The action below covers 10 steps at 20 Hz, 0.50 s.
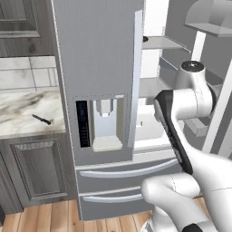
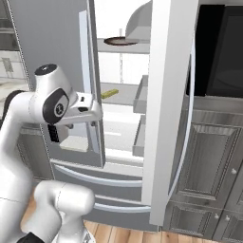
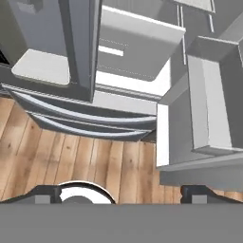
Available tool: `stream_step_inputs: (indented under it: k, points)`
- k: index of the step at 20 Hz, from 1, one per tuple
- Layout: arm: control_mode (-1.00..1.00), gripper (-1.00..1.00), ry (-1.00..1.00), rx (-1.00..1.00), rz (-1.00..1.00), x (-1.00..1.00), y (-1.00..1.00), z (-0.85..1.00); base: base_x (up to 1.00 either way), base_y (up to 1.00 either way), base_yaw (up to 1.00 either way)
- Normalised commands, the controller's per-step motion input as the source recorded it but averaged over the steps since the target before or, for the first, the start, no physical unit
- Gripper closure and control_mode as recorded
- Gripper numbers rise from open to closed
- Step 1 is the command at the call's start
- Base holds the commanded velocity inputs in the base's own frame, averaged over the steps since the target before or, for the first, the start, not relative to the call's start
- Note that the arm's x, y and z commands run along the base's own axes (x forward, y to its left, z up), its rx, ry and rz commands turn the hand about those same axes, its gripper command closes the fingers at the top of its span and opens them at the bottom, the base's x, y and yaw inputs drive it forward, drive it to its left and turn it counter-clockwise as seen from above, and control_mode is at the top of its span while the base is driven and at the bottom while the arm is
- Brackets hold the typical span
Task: Retrieve the butter from the fridge and place it on a plate on the dining table. Then retrieve the butter knife by the fridge and place it near the plate.
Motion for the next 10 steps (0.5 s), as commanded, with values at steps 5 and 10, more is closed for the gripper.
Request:
stream_step_inputs:
  k: [5,10]
  points:
    - [-1.0,-1.0,-0.08,0.21,-0.11,0.0,0.32,0.0,0.0,0.0,0.0]
    - [-1.0,-1.0,-0.19,0.08,0.03,0.36,0.52,-0.05,0.0,0.0,0.0]
